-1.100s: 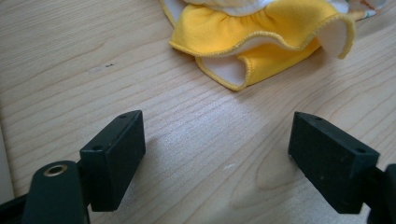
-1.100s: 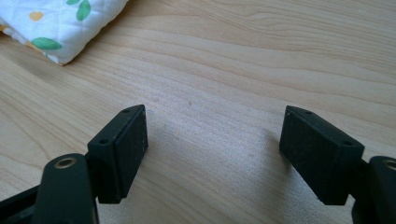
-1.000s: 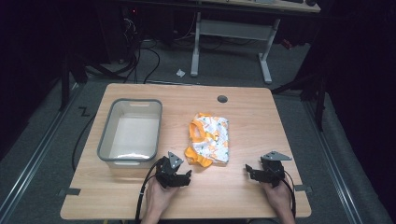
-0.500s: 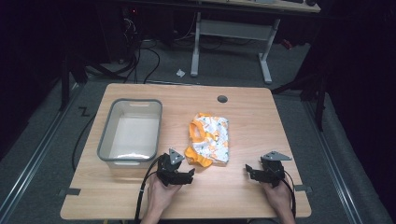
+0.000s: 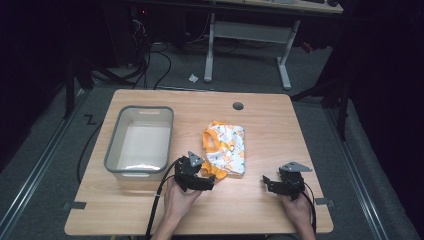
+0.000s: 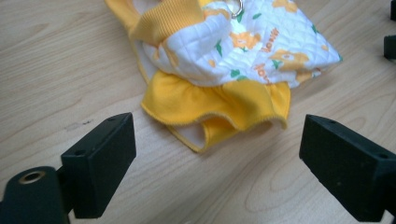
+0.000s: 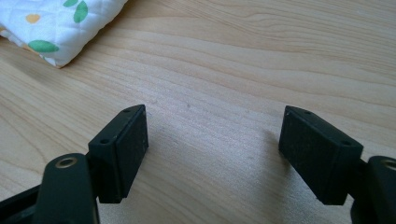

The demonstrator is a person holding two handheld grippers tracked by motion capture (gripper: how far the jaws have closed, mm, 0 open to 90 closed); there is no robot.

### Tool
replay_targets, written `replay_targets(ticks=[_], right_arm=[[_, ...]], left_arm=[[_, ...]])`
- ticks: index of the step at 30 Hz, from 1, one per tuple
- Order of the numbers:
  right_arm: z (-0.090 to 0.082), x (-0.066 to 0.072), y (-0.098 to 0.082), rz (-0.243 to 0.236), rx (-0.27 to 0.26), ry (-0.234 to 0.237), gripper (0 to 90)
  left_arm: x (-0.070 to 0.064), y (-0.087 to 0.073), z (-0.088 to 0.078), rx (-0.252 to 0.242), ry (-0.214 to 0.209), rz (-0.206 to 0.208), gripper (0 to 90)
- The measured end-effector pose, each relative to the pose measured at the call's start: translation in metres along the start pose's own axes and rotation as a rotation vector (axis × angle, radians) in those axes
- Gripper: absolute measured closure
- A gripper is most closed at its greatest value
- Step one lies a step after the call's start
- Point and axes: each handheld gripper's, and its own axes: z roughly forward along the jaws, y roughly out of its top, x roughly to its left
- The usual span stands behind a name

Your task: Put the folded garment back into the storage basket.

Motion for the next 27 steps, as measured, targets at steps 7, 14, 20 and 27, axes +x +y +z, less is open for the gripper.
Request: replay_targets(ticks=[7,14,20,27], right_arm=[[0.000,0.000,0.000,0.004,0.000,0.000,24.2],[0.000,0.000,0.000,0.007,0.001,0.003,24.4],[0.000,0.001,0.000,0.005,0.001,0.004,24.4],[0.000,0.001,0.000,0.004,0.002,0.006,24.4]], left_arm=[[0.003,0.009,0.002,-0.020,0.007,-0.025,8.8],[0.006,0.017,0.009,-0.012,0.017,-0.032,7.4],[0.012,0.029,0.013,-0.009,0.013,-0.047,7.7],[0.014,0.046,0.024,0.006,0.014,-0.045,7.6]])
